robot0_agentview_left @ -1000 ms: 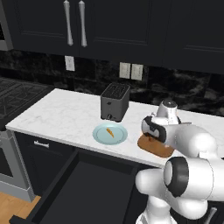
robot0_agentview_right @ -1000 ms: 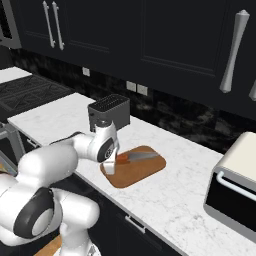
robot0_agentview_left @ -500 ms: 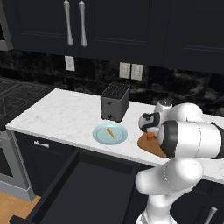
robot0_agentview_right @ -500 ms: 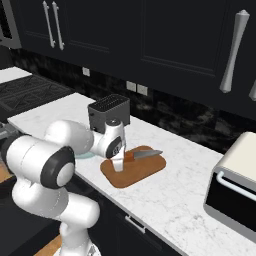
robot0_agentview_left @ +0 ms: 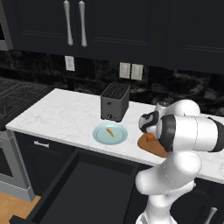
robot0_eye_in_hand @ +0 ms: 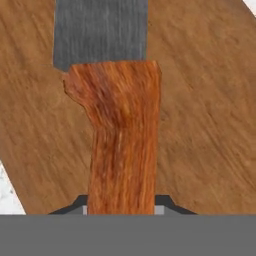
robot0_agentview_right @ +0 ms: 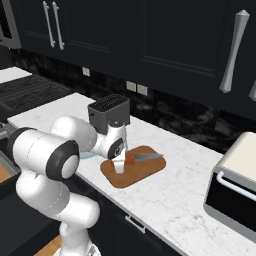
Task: Pick up the knife from the drawer and place it on the cutting board. Then place the meat from the plate to the cutting board.
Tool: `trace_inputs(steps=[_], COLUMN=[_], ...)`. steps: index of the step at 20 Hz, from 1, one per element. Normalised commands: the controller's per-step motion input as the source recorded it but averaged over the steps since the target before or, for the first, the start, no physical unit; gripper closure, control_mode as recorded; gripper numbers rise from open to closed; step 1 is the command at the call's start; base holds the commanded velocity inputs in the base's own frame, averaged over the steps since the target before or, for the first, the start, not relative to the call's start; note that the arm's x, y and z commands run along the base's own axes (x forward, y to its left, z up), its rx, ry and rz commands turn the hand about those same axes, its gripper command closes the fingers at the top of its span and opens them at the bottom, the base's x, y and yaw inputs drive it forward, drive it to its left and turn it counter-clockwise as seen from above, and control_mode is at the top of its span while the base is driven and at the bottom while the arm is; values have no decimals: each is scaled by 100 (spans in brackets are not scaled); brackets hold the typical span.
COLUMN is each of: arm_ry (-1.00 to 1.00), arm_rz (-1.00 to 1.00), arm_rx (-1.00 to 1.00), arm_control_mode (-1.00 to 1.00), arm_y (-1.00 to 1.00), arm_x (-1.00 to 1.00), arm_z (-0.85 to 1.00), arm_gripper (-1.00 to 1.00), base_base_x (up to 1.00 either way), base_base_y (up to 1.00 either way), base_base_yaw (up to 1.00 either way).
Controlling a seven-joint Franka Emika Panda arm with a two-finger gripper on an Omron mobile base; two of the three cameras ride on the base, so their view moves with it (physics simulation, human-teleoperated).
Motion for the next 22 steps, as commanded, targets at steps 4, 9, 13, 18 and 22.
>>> trace_inputs(steps=[4, 9, 13, 18, 22], arm_ry=[2, 0, -2, -6, 0], arm_rz=[0, 0, 1, 12, 29], arm_rx=[0, 0, 0, -2, -15], arm_control_mode=[-100, -100, -100, -100, -100], arm_y=[0, 1, 4, 22, 77], arm_x=[-6, -1, -11, -22, 0], arm_z=[-39, -9, 38, 83, 66], arm_gripper=[-100, -100, -100, -100, -100], base_base_x=[0, 0, 0, 0, 0], base_base_y=[0, 0, 0, 0, 0], base_base_yaw=[0, 0, 0, 0, 0])
